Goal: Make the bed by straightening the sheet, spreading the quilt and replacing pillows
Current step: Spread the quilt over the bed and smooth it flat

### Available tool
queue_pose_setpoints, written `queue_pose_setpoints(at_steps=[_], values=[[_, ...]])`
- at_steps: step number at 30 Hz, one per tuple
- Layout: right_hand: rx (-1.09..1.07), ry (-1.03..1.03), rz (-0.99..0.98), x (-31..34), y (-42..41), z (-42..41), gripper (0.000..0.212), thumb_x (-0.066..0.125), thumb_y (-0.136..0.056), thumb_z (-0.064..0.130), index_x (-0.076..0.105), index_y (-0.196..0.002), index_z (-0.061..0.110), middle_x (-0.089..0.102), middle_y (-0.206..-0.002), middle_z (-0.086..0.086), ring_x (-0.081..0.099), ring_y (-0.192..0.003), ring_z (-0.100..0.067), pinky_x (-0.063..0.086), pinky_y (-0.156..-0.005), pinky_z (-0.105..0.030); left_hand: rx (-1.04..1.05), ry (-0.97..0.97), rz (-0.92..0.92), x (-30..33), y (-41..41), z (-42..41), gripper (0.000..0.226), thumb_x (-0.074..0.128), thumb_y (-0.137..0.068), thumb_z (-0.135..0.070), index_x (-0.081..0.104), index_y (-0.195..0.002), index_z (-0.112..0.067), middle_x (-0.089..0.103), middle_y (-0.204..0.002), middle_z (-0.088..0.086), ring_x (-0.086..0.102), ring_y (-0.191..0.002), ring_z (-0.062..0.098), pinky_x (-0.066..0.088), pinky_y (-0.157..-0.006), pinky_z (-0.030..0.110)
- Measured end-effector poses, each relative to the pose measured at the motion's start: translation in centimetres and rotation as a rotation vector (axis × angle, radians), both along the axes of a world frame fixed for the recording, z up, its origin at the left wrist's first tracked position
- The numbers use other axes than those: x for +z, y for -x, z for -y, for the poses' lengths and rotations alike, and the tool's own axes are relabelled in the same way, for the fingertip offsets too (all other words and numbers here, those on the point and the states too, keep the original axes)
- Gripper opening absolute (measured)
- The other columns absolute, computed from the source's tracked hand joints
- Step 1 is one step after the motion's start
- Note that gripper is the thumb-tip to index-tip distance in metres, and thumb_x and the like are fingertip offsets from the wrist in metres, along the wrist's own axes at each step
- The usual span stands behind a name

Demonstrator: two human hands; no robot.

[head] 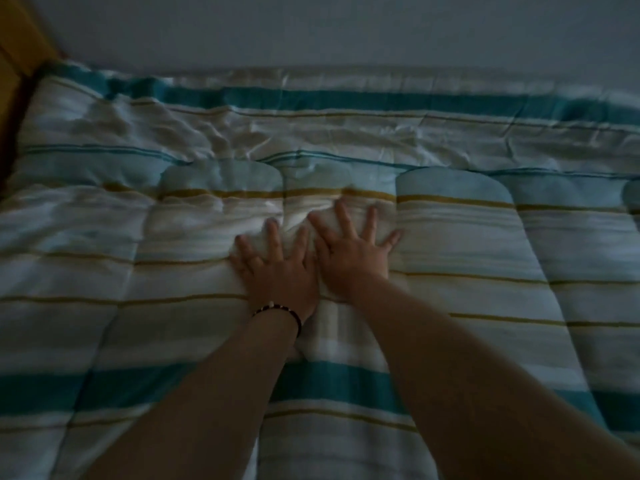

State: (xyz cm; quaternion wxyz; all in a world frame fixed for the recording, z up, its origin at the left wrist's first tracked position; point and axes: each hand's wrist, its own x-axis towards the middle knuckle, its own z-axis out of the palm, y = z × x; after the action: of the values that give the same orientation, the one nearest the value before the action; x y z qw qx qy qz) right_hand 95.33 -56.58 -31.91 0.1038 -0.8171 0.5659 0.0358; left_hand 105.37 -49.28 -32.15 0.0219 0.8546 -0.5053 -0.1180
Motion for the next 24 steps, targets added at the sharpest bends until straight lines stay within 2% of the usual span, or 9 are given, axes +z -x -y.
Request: queue_pose_setpoints(at_steps=[5, 8, 11, 17, 21, 24], values=[[-0.075, -0.003, 0.044, -0.4, -1.7, 6.9, 0.056, 0.011, -0.099, 0.059, -0.008, -0.151, 0.052, -0.013, -0.165, 0.013, -0.017, -0.15, -0.034, -0.009, -0.101, -0.08, 0.144, 0.042, -0.047, -0.5, -0.1, 8.8, 0.049, 0.011, -0.098, -0.059, 0.005, -0.146, -0.056, -0.009, -0.163, -0.001, -0.014, -0.145, 0.041, -0.01, -0.113, 0.061], [-0.109, -0.006, 0.068, -0.6, -2.4, 10.9, 0.054, 0.01, -0.098, 0.061, -0.004, -0.15, 0.056, -0.009, -0.165, 0.015, -0.017, -0.15, -0.032, -0.011, -0.1, -0.08, 0.212, 0.015, -0.029, -0.6, -0.4, 13.4, 0.047, 0.018, -0.098, -0.055, 0.004, -0.143, -0.059, -0.01, -0.162, 0.001, -0.014, -0.143, 0.046, -0.008, -0.11, 0.067], [-0.111, -0.004, 0.08, -0.6, -2.7, 14.1, 0.052, 0.01, -0.098, 0.061, -0.004, -0.149, 0.058, -0.012, -0.164, 0.015, -0.021, -0.149, -0.033, -0.014, -0.097, -0.081, 0.246, -0.025, -0.018, -0.5, -0.6, 17.1, 0.048, 0.017, -0.097, -0.059, -0.003, -0.141, -0.062, -0.017, -0.161, 0.0, -0.018, -0.14, 0.053, -0.008, -0.106, 0.071], [-0.045, 0.012, 0.092, -0.3, -3.6, 17.9, 0.051, 0.014, -0.098, 0.062, 0.003, -0.148, 0.059, -0.003, -0.166, 0.011, -0.019, -0.149, -0.038, -0.016, -0.095, -0.08, 0.284, 0.021, -0.025, -0.9, -1.2, 19.6, 0.054, 0.005, -0.089, -0.074, -0.002, -0.142, -0.063, -0.009, -0.162, -0.006, -0.016, -0.139, 0.056, -0.009, -0.11, 0.068], [0.015, -0.016, 0.128, 0.7, -3.2, 18.3, 0.054, 0.017, -0.098, 0.062, 0.009, -0.151, 0.054, -0.002, -0.166, 0.009, -0.018, -0.148, -0.041, -0.016, -0.096, -0.079, 0.275, -0.038, 0.028, -0.5, -1.1, 19.4, 0.056, 0.004, -0.088, -0.073, -0.01, -0.141, -0.062, -0.013, -0.161, -0.01, -0.013, -0.139, 0.056, -0.007, -0.112, 0.066], [0.104, -0.091, 0.137, 1.3, -2.1, 18.3, 0.054, 0.013, -0.098, 0.062, 0.008, -0.152, 0.053, -0.009, -0.166, 0.009, -0.023, -0.147, -0.04, -0.018, -0.097, -0.078, 0.272, -0.085, 0.083, -0.4, -1.3, 19.5, 0.059, 0.0, -0.086, -0.073, -0.016, -0.141, -0.06, -0.015, -0.161, -0.01, -0.012, -0.139, 0.057, -0.002, -0.112, 0.066]])
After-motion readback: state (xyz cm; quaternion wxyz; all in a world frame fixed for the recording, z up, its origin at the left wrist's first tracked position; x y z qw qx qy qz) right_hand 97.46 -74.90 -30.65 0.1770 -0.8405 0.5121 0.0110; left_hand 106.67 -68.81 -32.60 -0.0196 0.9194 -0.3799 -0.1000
